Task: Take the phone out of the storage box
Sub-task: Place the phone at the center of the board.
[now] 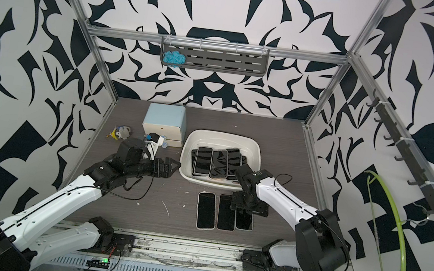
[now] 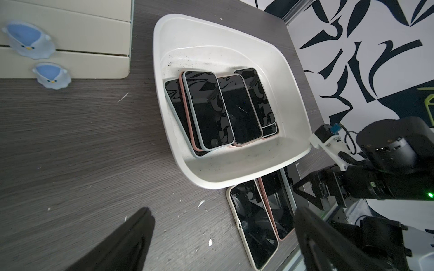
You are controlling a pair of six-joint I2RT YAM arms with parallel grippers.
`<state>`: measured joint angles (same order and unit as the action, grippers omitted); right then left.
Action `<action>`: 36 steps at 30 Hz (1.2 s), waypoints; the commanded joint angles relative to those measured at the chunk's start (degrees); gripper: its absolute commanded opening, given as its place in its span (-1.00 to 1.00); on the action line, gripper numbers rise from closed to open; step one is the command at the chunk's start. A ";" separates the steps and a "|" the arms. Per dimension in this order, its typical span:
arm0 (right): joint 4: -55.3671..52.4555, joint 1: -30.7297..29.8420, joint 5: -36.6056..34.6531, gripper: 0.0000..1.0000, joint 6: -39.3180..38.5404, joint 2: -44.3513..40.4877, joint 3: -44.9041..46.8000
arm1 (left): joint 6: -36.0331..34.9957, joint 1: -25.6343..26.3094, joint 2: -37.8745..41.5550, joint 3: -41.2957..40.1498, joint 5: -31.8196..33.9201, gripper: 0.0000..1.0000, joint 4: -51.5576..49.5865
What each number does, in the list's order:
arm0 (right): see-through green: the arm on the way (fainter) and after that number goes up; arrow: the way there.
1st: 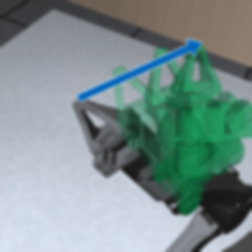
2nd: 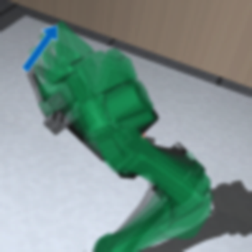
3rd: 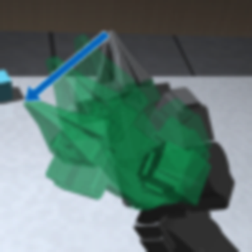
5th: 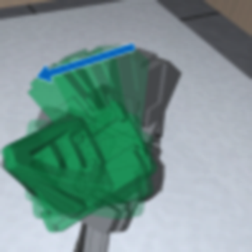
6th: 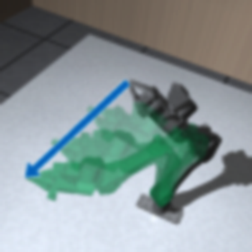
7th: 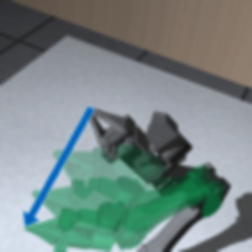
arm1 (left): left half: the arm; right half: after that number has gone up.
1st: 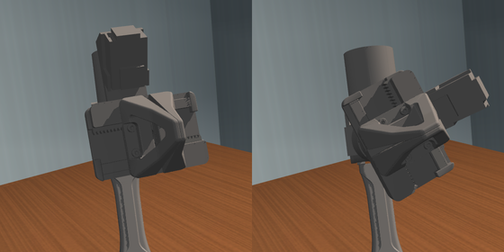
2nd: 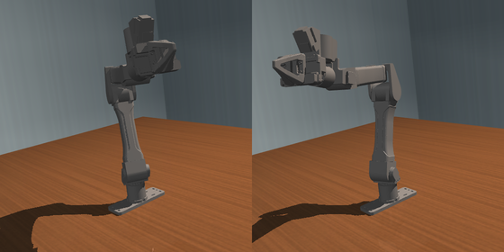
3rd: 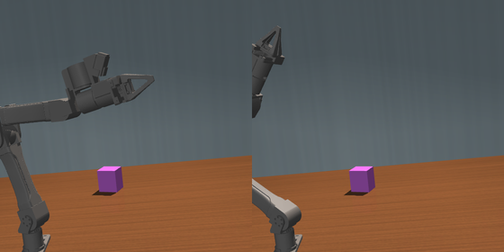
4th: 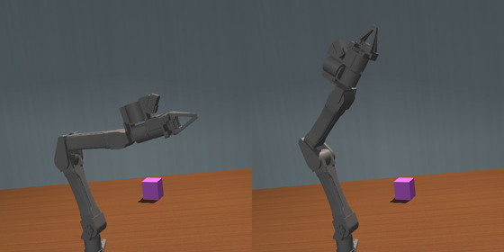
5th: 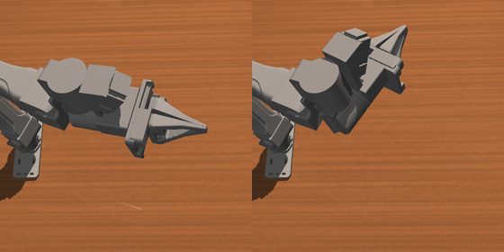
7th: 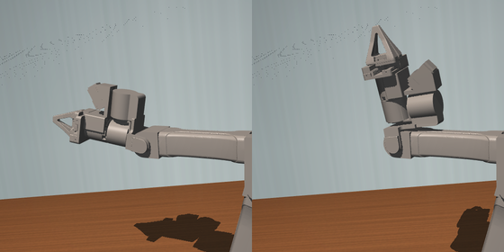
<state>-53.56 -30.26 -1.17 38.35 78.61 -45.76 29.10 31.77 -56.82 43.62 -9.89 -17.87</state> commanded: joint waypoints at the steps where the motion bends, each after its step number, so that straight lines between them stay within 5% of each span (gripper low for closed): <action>1: 0.68 -1.00 0.34 0.99 1.68 1.01 1.64 | -0.63 -0.23 0.20 0.60 -0.41 1.00 0.03; 16: -6.16 -1.11 -8.23 0.99 5.02 -4.98 1.08 | -1.16 -0.25 2.59 -0.51 0.52 1.00 -0.97; 26: -4.85 -2.59 3.81 0.99 -1.93 -15.76 -14.95 | 1.03 -0.23 3.53 -3.90 0.82 1.00 2.28; 36: -4.14 -3.95 -0.06 0.99 -7.58 13.05 -42.07 | 2.58 -0.27 3.90 -2.37 2.75 1.00 -1.79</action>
<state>-57.84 -33.17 1.34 32.67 85.41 -84.40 30.81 31.77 -52.80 39.68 -8.40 -16.95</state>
